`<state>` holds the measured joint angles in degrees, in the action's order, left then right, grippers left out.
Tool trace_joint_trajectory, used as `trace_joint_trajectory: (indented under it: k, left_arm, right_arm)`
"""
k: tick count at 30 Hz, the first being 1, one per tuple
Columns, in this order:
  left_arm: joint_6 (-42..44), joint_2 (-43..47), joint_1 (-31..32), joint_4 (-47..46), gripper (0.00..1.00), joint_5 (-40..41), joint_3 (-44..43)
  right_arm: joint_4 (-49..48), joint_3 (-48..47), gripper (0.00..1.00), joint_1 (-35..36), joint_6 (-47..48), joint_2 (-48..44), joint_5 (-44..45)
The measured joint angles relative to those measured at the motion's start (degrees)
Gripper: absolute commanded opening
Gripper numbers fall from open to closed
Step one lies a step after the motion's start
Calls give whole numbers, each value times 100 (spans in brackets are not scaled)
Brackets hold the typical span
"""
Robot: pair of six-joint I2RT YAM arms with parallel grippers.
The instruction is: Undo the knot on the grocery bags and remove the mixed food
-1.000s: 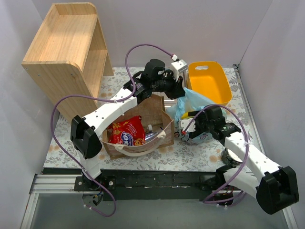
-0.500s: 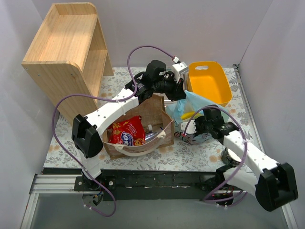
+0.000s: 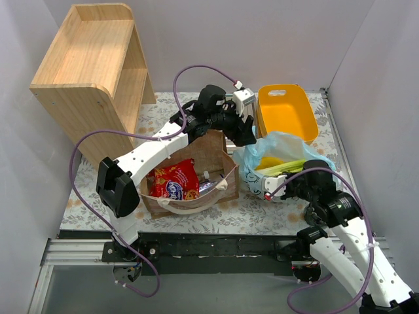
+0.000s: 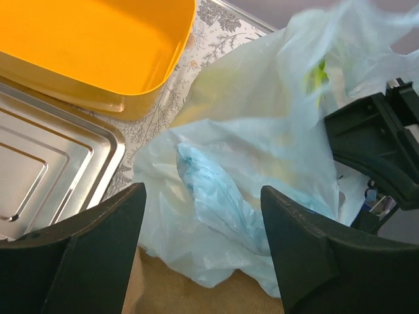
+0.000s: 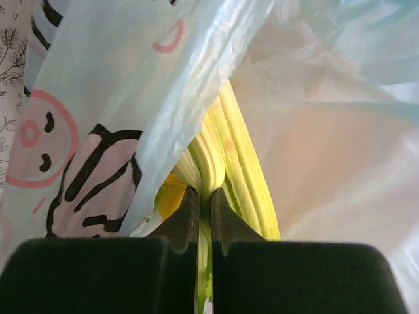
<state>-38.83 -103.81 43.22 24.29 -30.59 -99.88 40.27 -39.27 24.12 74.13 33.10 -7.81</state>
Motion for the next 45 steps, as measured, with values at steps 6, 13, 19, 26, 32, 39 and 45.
trace_joint_trajectory:
  k: [6,13,19,26,32,39,45]
  left_arm:
    - [280,229,-33,638,74,-131,-28]
    - [382,446,-37,874,66,-138,319]
    - [431,466,-50,901,0,-188,807]
    - [761,695,-55,833,0,-387,1478]
    - [1478,1537,74,680,0,-332,2496]
    - [1853,1908,503,315,51,61,2830]
    - [1458,1757,398,98,78,664,2090]
  right_arm:
    - [83,-234,1,0,-1246,520,339]
    - [164,-1034,1,0,-2337,678,350]
    - [461,-1460,1,0,-2629,518,450]
    - [1274,-1528,1,0,-2583,31,601]
    - [1849,-1537,1,2,-2507,-549,459]
    - [2100,-1368,1,0,-2424,-654,96]
    - [1893,-1930,1,0,-2632,214,-122]
